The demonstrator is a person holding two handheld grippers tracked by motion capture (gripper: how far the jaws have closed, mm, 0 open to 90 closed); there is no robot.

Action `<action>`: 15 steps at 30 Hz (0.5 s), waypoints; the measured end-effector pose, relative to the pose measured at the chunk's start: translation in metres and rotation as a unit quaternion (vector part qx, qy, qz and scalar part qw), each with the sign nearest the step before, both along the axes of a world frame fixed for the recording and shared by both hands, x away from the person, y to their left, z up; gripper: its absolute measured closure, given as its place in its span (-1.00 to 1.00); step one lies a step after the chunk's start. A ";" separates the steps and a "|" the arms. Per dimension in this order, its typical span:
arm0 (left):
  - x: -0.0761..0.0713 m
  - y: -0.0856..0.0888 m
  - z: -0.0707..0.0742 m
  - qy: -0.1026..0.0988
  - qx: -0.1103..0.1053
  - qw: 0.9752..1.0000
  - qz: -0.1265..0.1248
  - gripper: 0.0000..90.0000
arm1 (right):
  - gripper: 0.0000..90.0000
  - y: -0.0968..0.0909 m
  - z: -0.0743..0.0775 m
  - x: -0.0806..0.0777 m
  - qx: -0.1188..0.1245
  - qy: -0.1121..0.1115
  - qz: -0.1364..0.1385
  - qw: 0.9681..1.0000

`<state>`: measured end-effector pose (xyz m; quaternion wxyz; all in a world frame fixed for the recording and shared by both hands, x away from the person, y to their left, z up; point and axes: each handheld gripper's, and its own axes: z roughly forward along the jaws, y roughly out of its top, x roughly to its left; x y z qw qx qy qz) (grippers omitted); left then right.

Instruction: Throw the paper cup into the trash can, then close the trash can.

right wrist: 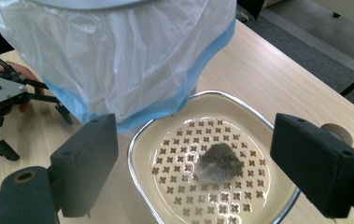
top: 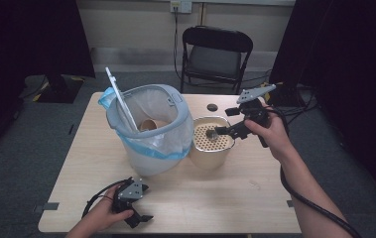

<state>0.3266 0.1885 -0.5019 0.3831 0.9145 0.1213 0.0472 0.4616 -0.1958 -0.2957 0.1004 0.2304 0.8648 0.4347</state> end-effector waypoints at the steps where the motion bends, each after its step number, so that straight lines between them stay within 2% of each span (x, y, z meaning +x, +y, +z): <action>1: 0.000 0.000 0.000 -0.001 0.000 1.000 0.000 -1.00 | -0.67 -0.001 -0.001 -0.001 0.000 0.001 0.000 1.000; 6: 0.000 0.000 0.000 0.000 0.000 1.000 -0.001 -1.00 | -0.67 -0.007 -0.008 -0.005 -0.003 -0.002 -0.003 1.000; 15: 0.000 0.000 0.000 0.004 0.001 1.000 -0.004 -1.00 | -0.67 -0.024 -0.031 -0.017 -0.015 -0.001 -0.002 1.000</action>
